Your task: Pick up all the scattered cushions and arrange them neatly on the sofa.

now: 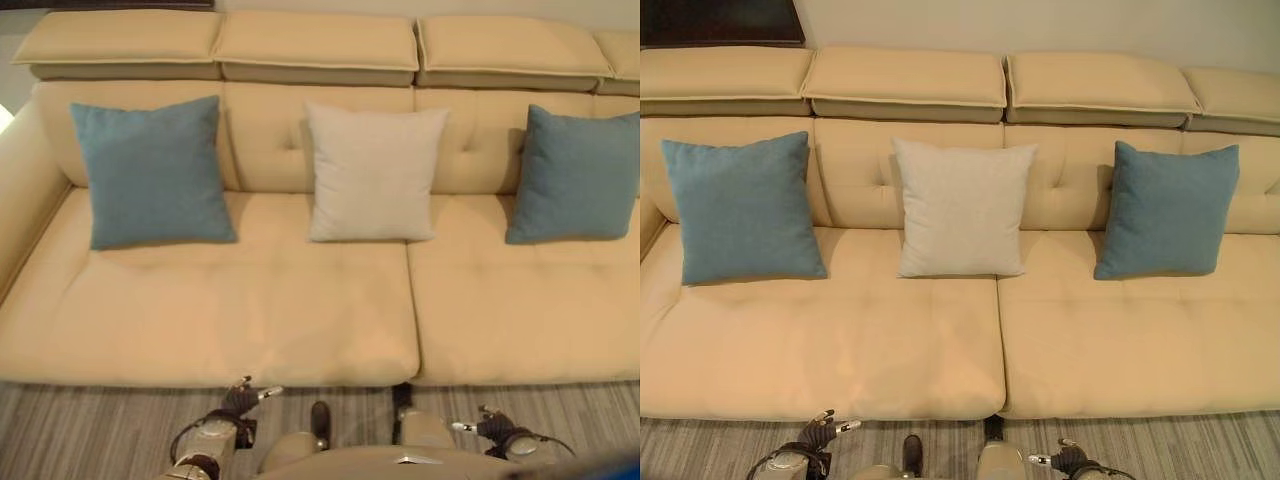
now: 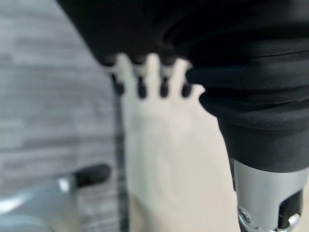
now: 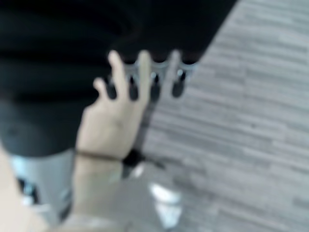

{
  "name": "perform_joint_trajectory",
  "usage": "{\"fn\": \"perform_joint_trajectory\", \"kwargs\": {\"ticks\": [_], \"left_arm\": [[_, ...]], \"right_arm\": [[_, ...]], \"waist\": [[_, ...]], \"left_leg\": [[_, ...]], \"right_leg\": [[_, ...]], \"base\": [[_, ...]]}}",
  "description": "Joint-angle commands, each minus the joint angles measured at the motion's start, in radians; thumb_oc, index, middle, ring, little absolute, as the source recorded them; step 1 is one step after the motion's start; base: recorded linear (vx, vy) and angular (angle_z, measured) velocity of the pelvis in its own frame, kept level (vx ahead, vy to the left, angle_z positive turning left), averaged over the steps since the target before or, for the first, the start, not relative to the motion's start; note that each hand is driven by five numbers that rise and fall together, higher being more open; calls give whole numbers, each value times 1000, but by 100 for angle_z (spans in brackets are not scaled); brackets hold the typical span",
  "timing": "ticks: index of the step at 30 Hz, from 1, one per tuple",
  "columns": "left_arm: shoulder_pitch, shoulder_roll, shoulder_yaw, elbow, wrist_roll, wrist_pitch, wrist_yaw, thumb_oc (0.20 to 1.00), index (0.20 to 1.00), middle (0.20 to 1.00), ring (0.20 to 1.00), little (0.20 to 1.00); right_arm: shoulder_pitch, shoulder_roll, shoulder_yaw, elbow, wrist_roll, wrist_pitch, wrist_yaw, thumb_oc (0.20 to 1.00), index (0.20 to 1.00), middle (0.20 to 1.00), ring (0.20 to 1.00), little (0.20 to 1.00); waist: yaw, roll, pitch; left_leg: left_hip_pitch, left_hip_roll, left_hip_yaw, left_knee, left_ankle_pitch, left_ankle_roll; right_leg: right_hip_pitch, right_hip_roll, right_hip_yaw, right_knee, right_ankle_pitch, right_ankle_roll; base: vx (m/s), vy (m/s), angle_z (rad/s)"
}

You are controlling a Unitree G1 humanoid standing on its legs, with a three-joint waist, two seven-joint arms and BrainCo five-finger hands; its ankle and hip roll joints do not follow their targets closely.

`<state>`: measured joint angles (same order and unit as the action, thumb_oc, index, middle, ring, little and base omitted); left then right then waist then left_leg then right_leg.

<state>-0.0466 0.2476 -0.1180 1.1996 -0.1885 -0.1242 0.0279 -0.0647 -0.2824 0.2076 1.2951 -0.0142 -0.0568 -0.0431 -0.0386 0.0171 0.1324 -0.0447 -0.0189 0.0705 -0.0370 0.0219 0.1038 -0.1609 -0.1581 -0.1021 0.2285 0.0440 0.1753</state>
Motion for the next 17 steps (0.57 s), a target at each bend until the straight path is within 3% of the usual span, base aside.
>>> {"fn": "perform_joint_trajectory", "kwargs": {"ticks": [1, 7, 17], "left_arm": [[28, 44, 0, -26, -31, -22, -3, 1000, 1000, 1000, 1000, 1000], [25, 21, -13, -34, -29, -25, 1, 1000, 1000, 1000, 1000, 1000], [45, 0, -25, -78, -60, -33, 6, 1000, 1000, 1000, 1000, 1000]], "right_arm": [[26, -3, 4, -32, 31, -19, 1, 1000, 1000, 1000, 1000, 1000], [19, 0, 9, -57, 73, -32, -6, 1000, 1000, 1000, 1000, 1000], [39, 6, 5, -85, 125, -58, -14, 1000, 1000, 1000, 1000, 1000]], "waist": [[45, -68, -69], [30, -79, -101], [15, -79, -116]], "left_leg": [[11, 13, -37, -17, -6, -140], [28, 29, -18, -49, 9, -155], [58, 52, -19, -50, 9, -165]], "right_leg": [[120, 1, -109, -182, -5, -9], [154, 30, -84, -279, 7, -11], [180, 55, -73, -298, 4, -28]], "base": [[-61, -51, -28], [-25, -66, -15], [-30, -48, -1]]}}
